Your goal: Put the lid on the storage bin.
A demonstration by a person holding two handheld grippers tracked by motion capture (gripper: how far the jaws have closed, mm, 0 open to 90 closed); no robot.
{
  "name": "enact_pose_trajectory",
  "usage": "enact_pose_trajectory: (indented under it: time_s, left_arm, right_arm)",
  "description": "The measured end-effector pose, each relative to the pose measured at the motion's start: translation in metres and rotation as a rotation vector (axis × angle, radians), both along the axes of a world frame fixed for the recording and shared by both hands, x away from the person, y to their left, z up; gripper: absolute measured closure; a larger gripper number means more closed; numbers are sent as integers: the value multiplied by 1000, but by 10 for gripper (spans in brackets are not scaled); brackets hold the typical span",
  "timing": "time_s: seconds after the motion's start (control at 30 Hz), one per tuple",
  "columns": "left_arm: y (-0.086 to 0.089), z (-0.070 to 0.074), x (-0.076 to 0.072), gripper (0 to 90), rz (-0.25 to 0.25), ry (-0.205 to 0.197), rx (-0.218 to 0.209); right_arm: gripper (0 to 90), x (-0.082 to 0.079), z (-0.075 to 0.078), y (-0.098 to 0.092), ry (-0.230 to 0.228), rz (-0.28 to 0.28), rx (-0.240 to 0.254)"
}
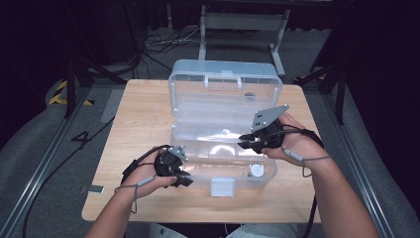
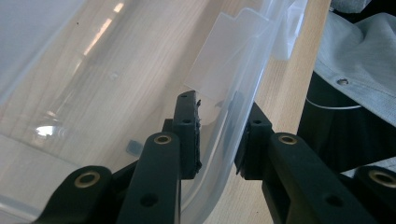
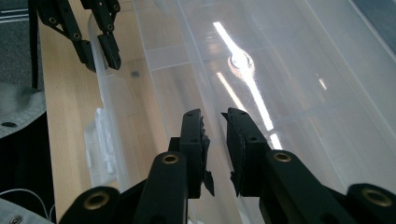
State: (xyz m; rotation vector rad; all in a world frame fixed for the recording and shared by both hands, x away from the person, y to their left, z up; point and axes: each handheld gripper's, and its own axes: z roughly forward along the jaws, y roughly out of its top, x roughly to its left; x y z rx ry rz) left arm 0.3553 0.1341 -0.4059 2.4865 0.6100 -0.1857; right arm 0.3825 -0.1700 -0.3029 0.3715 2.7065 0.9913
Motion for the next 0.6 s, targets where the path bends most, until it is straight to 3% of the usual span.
enact_pose_trajectory:
  time_s: [0.6]
  left_arm:
    - [1, 0, 1, 736, -10, -3, -8]
  right_arm:
    - [807, -5, -4, 1, -21, 16, -5]
